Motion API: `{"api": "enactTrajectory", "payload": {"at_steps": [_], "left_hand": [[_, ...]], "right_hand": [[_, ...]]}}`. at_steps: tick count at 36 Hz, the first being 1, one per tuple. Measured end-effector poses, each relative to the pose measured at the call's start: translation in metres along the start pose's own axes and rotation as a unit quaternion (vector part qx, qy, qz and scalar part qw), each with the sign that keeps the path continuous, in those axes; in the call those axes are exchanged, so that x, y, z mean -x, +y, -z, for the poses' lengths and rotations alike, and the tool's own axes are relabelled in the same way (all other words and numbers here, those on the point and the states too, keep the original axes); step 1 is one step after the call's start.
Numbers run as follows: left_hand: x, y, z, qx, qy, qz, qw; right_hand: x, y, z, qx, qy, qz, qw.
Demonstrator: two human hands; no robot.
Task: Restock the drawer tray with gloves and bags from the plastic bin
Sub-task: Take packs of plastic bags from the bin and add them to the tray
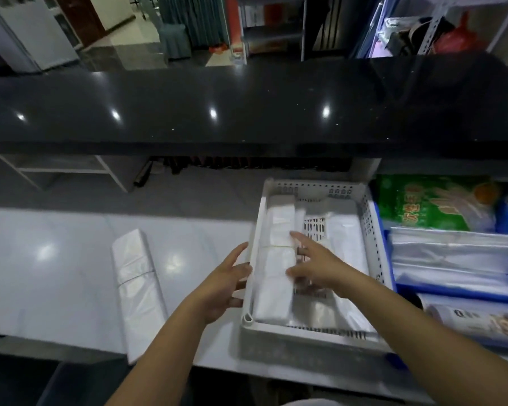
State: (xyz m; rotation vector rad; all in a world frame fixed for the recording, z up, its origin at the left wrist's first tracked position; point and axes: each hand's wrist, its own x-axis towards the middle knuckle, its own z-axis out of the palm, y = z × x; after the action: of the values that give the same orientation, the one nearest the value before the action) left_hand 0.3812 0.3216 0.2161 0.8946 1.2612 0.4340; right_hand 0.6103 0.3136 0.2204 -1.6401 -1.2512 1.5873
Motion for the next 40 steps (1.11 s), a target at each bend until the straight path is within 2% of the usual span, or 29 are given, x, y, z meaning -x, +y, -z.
{"api": "enactTrajectory", "payload": {"at_steps": [2, 3, 7, 11, 14, 18, 23, 27, 31, 34, 37, 40], "left_hand": [[0.0, -0.002, 0.004, 0.0, -0.016, 0.001, 1.0], [0.0, -0.002, 0.006, -0.002, -0.023, -0.001, 1.0], [-0.001, -0.004, 0.01, -0.007, -0.038, -0.008, 0.999], [0.0, -0.005, 0.011, -0.002, -0.043, -0.012, 0.999], [0.0, -0.006, 0.01, 0.003, -0.037, -0.014, 0.999], [-0.001, -0.008, 0.01, 0.001, -0.046, -0.027, 0.999], [-0.001, -0.011, 0.01, -0.008, -0.051, -0.042, 0.998], [0.002, -0.005, 0.01, -0.1, -0.025, -0.073, 0.992], [0.012, 0.002, 0.033, -0.277, 0.021, -0.128, 0.952], [0.028, 0.004, 0.065, -0.409, 0.064, -0.169, 0.894], [0.04, -0.006, 0.106, -0.497, 0.17, -0.138, 0.84], [0.046, -0.029, 0.153, -0.493, 0.26, -0.066, 0.828]], "right_hand": [[0.0, 0.0, -0.002, 0.189, 0.007, 0.003, 0.982], [0.001, 0.0, -0.001, 0.238, 0.023, 0.009, 0.971], [-0.001, 0.009, 0.004, 0.384, 0.051, 0.057, 0.92], [-0.009, 0.02, -0.001, 0.507, 0.007, 0.073, 0.859], [-0.014, 0.032, -0.016, 0.519, -0.001, 0.08, 0.851], [-0.012, 0.045, -0.036, 0.52, 0.037, 0.097, 0.848], [-0.009, 0.043, -0.049, 0.521, 0.058, 0.064, 0.849], [-0.008, 0.034, -0.047, 0.529, 0.047, 0.042, 0.847], [-0.009, 0.005, -0.03, 0.578, 0.035, 0.03, 0.815], [-0.009, -0.031, -0.033, 0.603, 0.032, 0.059, 0.795], [-0.012, -0.064, -0.064, 0.595, 0.043, 0.122, 0.793], [-0.016, -0.08, -0.117, 0.575, 0.029, 0.204, 0.792]]}}
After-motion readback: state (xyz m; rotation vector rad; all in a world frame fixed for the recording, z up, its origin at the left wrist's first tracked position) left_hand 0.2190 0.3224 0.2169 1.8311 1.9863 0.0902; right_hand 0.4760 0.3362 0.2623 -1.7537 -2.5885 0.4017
